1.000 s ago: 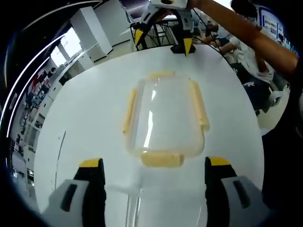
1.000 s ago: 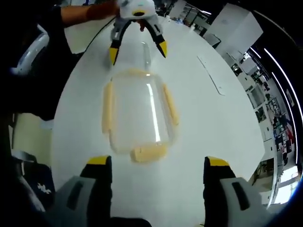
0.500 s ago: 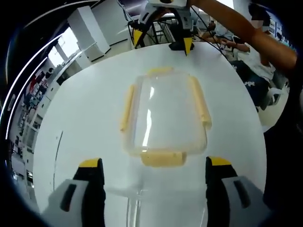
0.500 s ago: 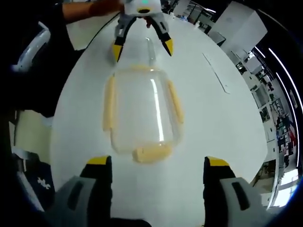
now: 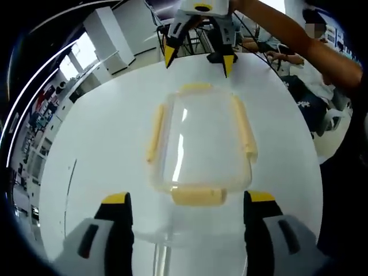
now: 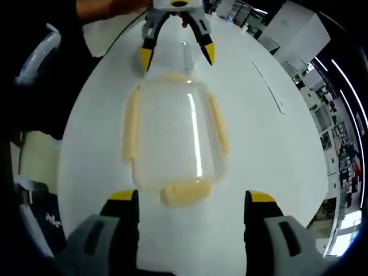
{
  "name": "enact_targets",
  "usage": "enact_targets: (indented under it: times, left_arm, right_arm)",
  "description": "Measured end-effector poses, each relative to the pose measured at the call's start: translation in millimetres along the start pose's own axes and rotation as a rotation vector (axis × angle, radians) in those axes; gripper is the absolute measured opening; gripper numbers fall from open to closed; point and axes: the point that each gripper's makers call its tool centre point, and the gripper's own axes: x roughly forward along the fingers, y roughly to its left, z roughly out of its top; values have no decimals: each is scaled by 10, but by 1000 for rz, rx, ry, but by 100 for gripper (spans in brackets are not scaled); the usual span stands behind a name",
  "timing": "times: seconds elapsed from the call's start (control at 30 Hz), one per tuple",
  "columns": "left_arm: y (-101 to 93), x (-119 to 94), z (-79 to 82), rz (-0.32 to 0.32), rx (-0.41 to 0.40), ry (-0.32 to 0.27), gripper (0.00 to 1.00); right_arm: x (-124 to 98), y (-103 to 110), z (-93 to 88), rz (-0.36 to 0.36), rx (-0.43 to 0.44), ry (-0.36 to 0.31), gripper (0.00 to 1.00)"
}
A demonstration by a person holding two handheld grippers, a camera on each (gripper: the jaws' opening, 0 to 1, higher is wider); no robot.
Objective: Snap each plastic latch of the storage box into its locked position after aligning the lid with the box until every specified latch is closed and the lid sits flush.
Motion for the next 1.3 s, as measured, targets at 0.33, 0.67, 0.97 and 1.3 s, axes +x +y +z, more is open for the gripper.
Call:
enact_targets:
  times: [0.33,0.67,0.97,1.3]
  left_arm:
    - [-134,37,-11,-85,-48,3,69]
    - [-138,77,-52,-110,-45,34,61]
    - [-92,97,-98,-88,-23,76,55]
    - [-43,170,-69,-110,-34,157,52]
  right_arm:
    - [58,3,-34,17,-8,14,66]
    - [151,-23,-41,35,-13,16,64]
    - [220,-38,-28,50,-22,19,59]
    - [227,-76,-123,59,-3,49,58]
